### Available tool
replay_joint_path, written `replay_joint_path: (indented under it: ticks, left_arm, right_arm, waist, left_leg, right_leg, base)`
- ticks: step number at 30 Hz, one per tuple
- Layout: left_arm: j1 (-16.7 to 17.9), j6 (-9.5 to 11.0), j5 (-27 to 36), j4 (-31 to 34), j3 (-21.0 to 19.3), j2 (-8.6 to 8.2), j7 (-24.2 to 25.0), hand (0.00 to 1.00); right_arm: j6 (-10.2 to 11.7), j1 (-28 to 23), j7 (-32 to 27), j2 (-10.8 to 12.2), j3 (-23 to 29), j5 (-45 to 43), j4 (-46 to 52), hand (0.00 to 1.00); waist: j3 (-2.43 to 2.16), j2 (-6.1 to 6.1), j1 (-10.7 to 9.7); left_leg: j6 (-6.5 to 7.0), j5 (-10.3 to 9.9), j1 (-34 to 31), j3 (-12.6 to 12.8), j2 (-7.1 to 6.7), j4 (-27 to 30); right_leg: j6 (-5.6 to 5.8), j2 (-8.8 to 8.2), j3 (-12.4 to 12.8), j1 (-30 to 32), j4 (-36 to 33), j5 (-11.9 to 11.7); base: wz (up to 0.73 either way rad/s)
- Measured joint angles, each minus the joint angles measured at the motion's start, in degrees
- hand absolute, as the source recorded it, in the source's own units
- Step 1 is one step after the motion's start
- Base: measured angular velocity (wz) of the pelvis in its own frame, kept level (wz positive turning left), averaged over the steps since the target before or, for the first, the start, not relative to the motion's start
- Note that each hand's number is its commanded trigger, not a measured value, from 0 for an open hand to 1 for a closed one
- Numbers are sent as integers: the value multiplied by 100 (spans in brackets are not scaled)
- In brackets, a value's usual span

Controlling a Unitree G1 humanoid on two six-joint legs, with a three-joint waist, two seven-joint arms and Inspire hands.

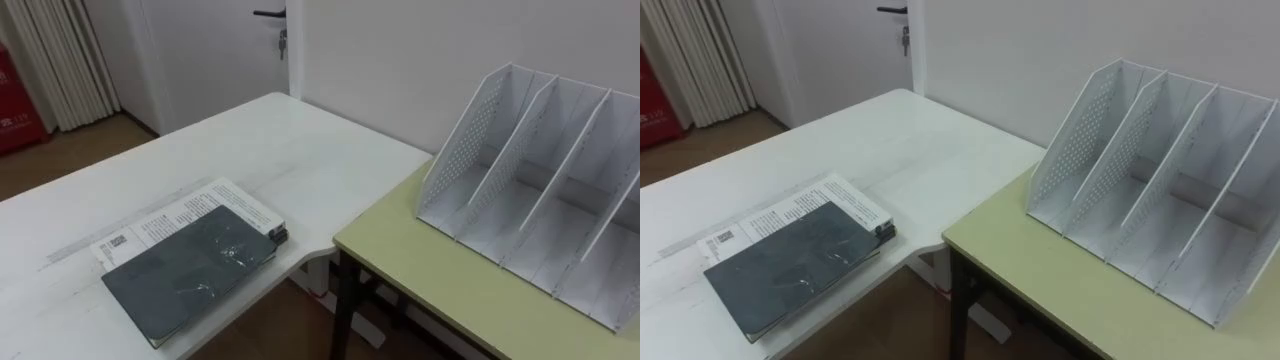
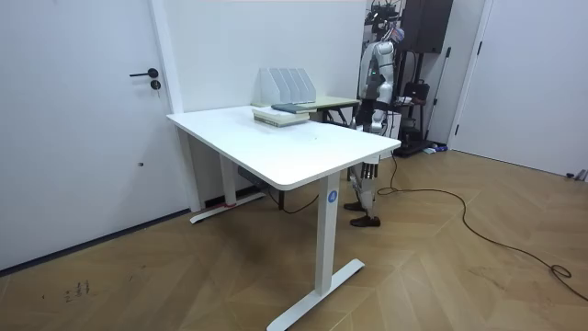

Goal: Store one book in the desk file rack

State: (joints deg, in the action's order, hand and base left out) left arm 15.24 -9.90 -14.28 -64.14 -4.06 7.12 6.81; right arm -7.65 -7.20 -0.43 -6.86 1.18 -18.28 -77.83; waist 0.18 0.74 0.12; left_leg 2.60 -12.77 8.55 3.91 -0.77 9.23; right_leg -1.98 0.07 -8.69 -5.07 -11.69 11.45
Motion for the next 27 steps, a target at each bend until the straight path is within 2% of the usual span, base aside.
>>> replay_joint_path:
  ticks: [14,19,22,24,27]
  left_arm:
    - [-48,19,-50,10,3,3,-10,0]
    - [-227,82,-560,140,202,56,-12,0]
    - [-285,95,-1079,538,253,103,-15,0]
    - [-305,117,-1363,1263,235,160,-47,0]
    - [-457,323,-1358,1558,230,123,-186,0]
  right_arm:
    - [15,102,20,-6,-55,230,-20,0]
    - [77,124,-28,-8,-130,213,-30,0]
    - [139,158,-84,-22,-211,206,-25,0]
    - [192,178,-114,-26,-220,202,14,0]
    - [231,222,-222,-42,-218,203,29,0]
  waist:
    - [-1,24,11]
    - [7,13,-5]
    - [17,8,-39]
    - [29,19,-93]
    - [14,-14,-155]
  left_leg:
    - [0,0,9,-8,-2,-1]
    - [0,0,-10,-27,-3,3]
    - [0,0,-6,-42,1,-16]
    - [-1,0,-43,-79,0,-49]
    - [1,3,-80,-85,-4,-50]
  right_leg:
    - [0,-1,-13,22,5,0]
    - [0,-6,-33,30,5,-1]
    - [0,2,-39,34,3,-1]
    - [-1,1,-77,77,1,-3]
    - [1,1,-83,59,-8,-20]
  base:
    - [0]
    - [1]
    - [0]
    - [8]
    - [1]
